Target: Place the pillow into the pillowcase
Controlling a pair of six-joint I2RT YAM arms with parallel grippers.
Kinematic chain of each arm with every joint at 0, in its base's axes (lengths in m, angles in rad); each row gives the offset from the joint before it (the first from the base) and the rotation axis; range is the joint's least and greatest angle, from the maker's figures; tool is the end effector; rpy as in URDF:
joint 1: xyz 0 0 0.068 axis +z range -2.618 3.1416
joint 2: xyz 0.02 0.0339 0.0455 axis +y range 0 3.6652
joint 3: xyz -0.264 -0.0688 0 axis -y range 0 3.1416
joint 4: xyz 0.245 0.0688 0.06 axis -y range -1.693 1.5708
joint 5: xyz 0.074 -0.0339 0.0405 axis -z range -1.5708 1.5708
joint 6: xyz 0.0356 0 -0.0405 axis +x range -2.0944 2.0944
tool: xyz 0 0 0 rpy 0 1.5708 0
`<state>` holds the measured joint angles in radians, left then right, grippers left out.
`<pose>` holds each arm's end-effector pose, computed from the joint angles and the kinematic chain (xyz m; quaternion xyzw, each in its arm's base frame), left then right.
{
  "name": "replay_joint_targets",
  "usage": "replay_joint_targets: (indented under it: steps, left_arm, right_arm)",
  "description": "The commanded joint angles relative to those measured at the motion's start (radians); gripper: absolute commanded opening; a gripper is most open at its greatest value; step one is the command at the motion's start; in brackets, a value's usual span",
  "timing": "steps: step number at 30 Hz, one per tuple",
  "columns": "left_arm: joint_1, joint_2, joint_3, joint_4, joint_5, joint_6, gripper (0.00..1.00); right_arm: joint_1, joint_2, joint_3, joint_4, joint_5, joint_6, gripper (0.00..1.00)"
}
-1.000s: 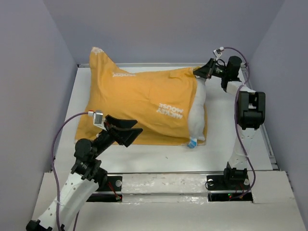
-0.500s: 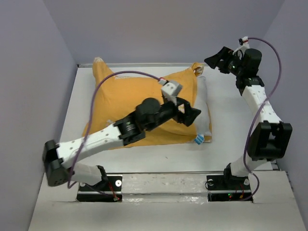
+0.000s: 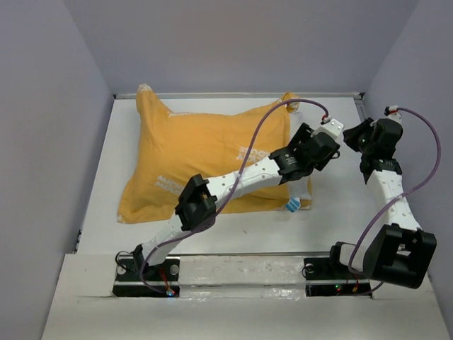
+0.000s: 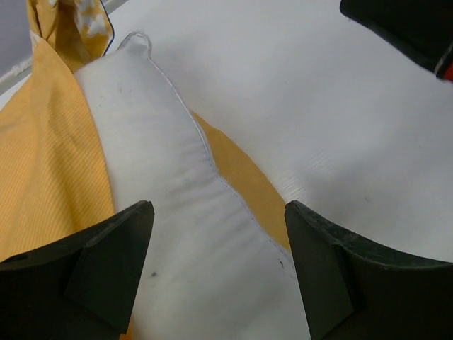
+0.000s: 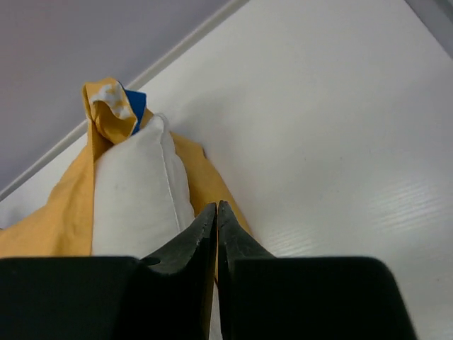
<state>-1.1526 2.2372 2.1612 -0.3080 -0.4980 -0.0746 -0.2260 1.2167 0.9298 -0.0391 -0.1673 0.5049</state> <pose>0.2306 -0.4771 0.3228 0.2941 0.7603 -0.1450 0.5607 0.2779 -0.0578 0.3144 0.2438 0.7736 0.1480 0.5659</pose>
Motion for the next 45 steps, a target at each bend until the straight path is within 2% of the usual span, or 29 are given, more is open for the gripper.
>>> replay_joint_targets:
  steps: [1,2,3,5,6,7,8,9,15,17,19,21,22,25,26,27,29,30,31,32,33,34,36,37,38,39,40,43,45]
  left_arm:
    - [-0.007,0.209,0.335,-0.244,-0.163,0.104,0.88]
    - [0.005,0.254,0.391,-0.278,-0.171,0.111,0.87]
    - [0.013,0.298,0.452,-0.325,-0.174,0.113,0.85]
    - [0.04,0.436,0.685,-0.478,-0.212,0.11,0.61]
    - [0.04,0.441,0.699,-0.505,-0.214,0.101,0.51]
    - [0.063,0.427,0.666,-0.499,-0.203,0.095,0.36]
    - [0.073,0.426,0.672,-0.517,-0.195,0.088,0.1]
    - [0.08,0.43,0.689,-0.531,-0.2,0.09,0.0]
    - [0.116,0.323,0.701,-0.537,-0.137,0.087,0.0]
    - [0.143,0.234,0.681,-0.542,-0.032,0.081,0.0]
    - [0.169,0.12,0.604,-0.517,0.132,0.055,0.0]
    - [0.171,0.041,0.525,-0.505,0.176,0.07,0.0]
    - [0.172,-0.005,0.469,-0.499,0.2,0.068,0.0]
    - [0.172,-0.239,0.118,-0.401,0.289,0.053,0.0]
    - [0.182,-0.381,-0.102,-0.29,0.333,0.044,0.0]
    - [0.182,-0.44,-0.191,-0.243,0.357,0.029,0.0]
    - [0.191,-0.563,-0.367,-0.185,0.349,-0.011,0.0]
    - [0.192,-0.582,-0.4,-0.174,0.349,-0.02,0.0]
    - [0.188,-0.593,-0.423,-0.161,0.364,-0.033,0.08]
    - [0.182,-0.587,-0.423,-0.133,0.384,-0.045,0.2]
    - [0.174,-0.576,-0.407,-0.123,0.375,-0.054,0.29]
    - [0.165,-0.561,-0.382,-0.118,0.357,-0.051,0.33]
    - [0.157,-0.504,-0.308,-0.117,0.319,-0.047,0.43]
    - [0.156,-0.481,-0.282,-0.123,0.293,-0.042,0.52]
    - [0.157,-0.435,-0.244,-0.128,0.273,-0.033,0.56]
    - [0.157,-0.417,-0.232,-0.132,0.251,-0.031,0.59]
    - [0.159,-0.4,-0.221,-0.137,0.237,-0.031,0.61]
    - [0.16,-0.393,-0.27,-0.12,0.199,-0.048,0.62]
    - [0.159,-0.448,-0.369,-0.063,0.161,-0.065,0.63]
  right_arm:
    - [-0.013,-0.055,-0.054,0.091,-0.066,0.027,0.14]
    - [-0.013,-0.055,-0.063,0.097,-0.093,0.027,0.18]
    - [-0.013,-0.048,-0.071,0.103,-0.106,0.027,0.26]
    - [-0.013,-0.04,-0.081,0.11,-0.153,0.023,0.33]
    - [-0.013,-0.034,-0.082,0.119,-0.161,0.026,0.33]
    - [-0.013,-0.029,-0.095,0.139,-0.17,0.026,0.36]
    - [-0.013,-0.011,-0.095,0.145,-0.205,0.018,0.38]
    - [-0.013,0.003,-0.092,0.146,-0.222,0.011,0.39]
    - [-0.013,0.072,-0.086,0.174,-0.274,0.011,0.45]
    - [-0.013,0.079,-0.086,0.182,-0.278,0.017,0.49]
    - [-0.013,0.107,-0.077,0.185,-0.316,0.015,0.59]
    - [-0.003,0.147,-0.059,0.188,-0.366,0.017,0.66]
    - [0.008,0.158,-0.054,0.191,-0.377,0.011,0.67]
    - [0.077,0.208,-0.011,0.177,-0.42,-0.034,0.73]
    - [0.095,0.225,0.001,0.17,-0.408,-0.054,0.72]
    - [0.108,0.239,0.01,0.166,-0.39,-0.055,0.72]
    - [0.117,0.271,0.018,0.182,-0.362,-0.048,0.64]
    - [0.117,0.288,0.026,0.188,-0.327,-0.04,0.59]
    - [0.117,0.309,0.058,0.191,-0.319,-0.039,0.41]
    - [0.117,0.373,0.082,0.188,-0.334,-0.037,0.41]
    - [0.117,0.41,0.108,0.173,-0.433,-0.037,0.53]
    - [0.128,0.438,0.122,0.188,-0.48,-0.029,0.6]
    - [0.195,0.474,0.095,0.234,-0.521,-0.011,0.67]
    - [0.218,0.481,0.086,0.254,-0.531,0.0,0.64]
    - [0.252,0.489,0.043,0.286,-0.569,0.027,0.37]
    - [0.266,0.486,0.008,0.341,-0.589,0.068,0.22]
    - [0.278,0.478,-0.031,0.458,-0.607,0.108,0.13]
    - [0.357,0.379,-0.174,0.55,-0.583,0.21,0.0]
    - [0.451,0.237,-0.27,0.577,-0.533,0.242,0.0]
